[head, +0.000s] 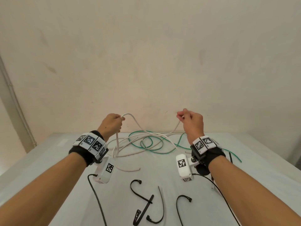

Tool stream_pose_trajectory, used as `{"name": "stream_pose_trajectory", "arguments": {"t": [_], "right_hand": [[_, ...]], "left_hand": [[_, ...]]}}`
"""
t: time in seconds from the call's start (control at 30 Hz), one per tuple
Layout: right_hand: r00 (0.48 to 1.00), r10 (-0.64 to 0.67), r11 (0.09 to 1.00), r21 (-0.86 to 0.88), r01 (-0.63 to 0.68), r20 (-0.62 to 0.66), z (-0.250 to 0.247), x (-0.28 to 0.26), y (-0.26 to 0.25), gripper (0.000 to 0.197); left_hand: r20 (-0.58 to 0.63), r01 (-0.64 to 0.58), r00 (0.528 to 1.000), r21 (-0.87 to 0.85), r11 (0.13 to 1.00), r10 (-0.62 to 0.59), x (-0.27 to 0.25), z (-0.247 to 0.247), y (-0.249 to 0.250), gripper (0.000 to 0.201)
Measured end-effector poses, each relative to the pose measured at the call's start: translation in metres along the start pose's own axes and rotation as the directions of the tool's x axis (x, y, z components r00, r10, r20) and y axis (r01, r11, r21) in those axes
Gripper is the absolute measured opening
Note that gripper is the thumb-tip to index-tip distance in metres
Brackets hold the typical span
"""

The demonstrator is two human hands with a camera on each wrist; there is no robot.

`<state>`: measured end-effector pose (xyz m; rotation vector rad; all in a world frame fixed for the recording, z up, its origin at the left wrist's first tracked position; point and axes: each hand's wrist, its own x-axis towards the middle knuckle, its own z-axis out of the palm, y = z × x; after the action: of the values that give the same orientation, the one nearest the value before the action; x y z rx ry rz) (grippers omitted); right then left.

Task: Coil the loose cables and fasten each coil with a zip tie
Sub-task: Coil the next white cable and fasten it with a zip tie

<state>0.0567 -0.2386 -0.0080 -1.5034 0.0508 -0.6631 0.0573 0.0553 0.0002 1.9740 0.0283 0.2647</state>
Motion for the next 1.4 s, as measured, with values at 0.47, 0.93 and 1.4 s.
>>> {"name": "stream_pose_trajectory", "arguments": {"t": [0.47, 0.93, 1.4], "right_hand": [[0.85, 0.24, 0.357, -0.857, 0.372, 0.469, -0.032, -0.012, 0.036, 0.034], [0.894, 0.219, 0.872, -0.489, 0.001, 0.392, -0.01, -0.024, 0.073, 0.015], [0.761, 0.099, 0.812, -0.494, 0.31, 0.641, 0.016, -0.027, -0.022, 0.018]], "left_hand": [[0.038, 0.117, 0.99, 0.315, 0.942, -0.135, -0.007, 0.012, -0.042, 0.019], [0.023, -0.021, 0.999, -0.042, 0.999, 0.022, -0.008, 0.039, -0.023, 0.025], [0.276, 0.162, 0.952, -0.077, 0.984, -0.135, 0.002, 0.067, -0.023, 0.028]]}}
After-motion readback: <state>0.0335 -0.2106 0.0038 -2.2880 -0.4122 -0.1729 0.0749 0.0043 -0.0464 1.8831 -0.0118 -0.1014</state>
